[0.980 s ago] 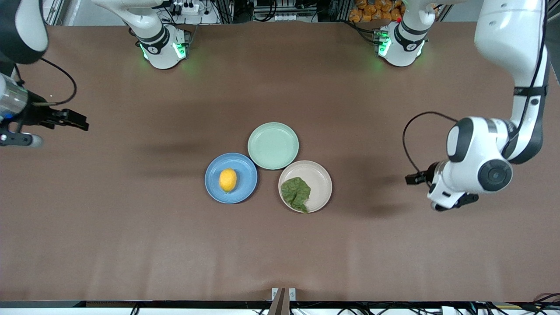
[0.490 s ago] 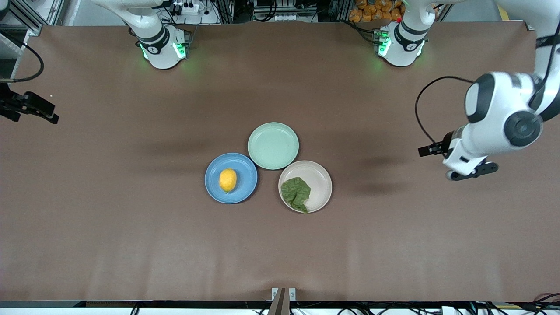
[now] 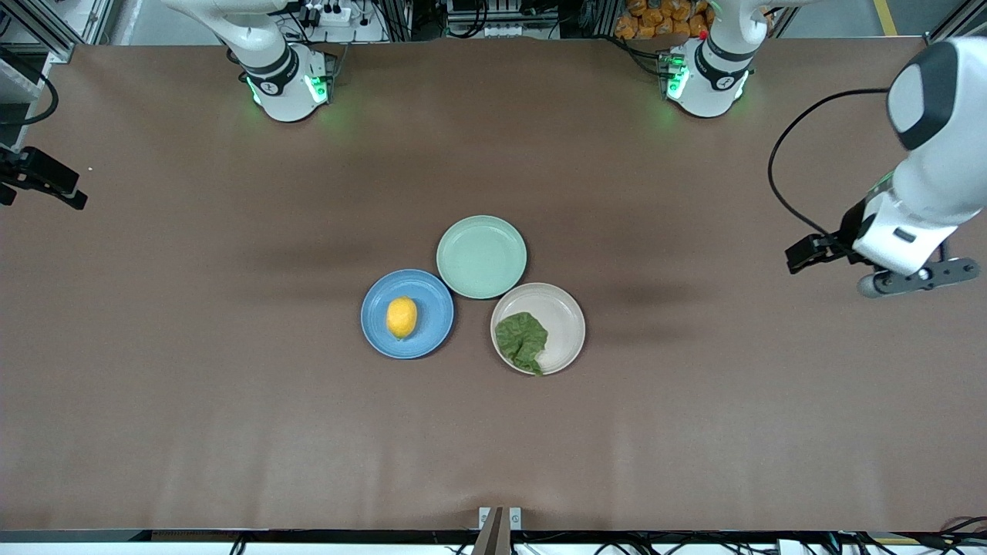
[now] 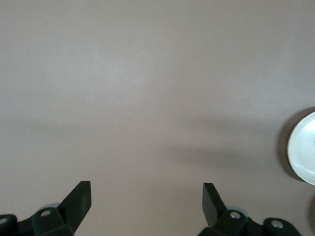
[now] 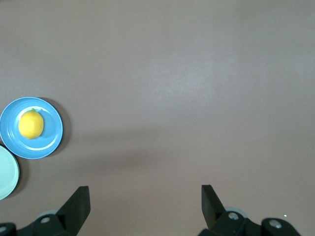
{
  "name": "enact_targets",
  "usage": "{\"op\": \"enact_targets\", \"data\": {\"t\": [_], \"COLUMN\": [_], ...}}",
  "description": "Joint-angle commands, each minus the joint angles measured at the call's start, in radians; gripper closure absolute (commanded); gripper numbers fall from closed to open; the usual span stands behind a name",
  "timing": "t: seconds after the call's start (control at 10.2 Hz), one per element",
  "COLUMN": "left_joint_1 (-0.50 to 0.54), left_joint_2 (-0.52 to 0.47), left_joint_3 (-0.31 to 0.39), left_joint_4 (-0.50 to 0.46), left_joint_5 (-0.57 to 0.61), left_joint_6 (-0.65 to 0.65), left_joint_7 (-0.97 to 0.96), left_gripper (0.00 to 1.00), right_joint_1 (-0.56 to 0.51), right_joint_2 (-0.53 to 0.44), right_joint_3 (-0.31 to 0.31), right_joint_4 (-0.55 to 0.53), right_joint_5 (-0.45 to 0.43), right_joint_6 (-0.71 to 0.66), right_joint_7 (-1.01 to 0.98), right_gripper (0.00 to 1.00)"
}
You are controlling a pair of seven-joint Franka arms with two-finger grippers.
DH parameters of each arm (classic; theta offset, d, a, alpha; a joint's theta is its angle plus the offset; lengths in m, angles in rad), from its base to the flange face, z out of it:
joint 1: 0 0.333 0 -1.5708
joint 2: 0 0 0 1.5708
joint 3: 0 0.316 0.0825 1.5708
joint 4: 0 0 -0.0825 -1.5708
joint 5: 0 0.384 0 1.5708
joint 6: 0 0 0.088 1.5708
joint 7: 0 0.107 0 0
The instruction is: Place lemon and lettuce in plates
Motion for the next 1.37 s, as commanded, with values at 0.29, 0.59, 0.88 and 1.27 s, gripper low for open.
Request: {"op": "enact_targets", "data": {"t": [0.29, 0.59, 0.88, 1.27], "left_joint_1": [0.015, 0.018, 0.014, 0.017], "left_joint_2": [-0.049, -0.047, -0.042, -0.042], "left_joint_3": [-0.034, -0.056, -0.056, -0.054], "left_joint_4": [0.186, 0.236, 0.243, 0.260], "left_joint_5": [-0.020, -0.022, -0.036, -0.068], "left_joint_6": [-0.259, -0.292, -0.300, -0.300], "left_joint_7": [0.152, 0.155, 0.151, 0.146], "left_gripper": [0.00, 0.00, 0.00, 0.00], "right_joint_1": [-0.016, -0.016, -0.015, -0.015], "right_joint_2": [-0.009, -0.006, -0.008, -0.011], "right_joint_3": [0.018, 0.017, 0.017, 0.018], "right_joint_4": [0.011, 0.011, 0.011, 0.011], "right_joint_5": [0.009, 0.032, 0.031, 0.025], "right_joint_6": [-0.011, -0.006, -0.008, -0.014], "right_joint_7": [0.079, 0.101, 0.090, 0.083], "right_gripper": [0.00, 0.00, 0.00, 0.00]}}
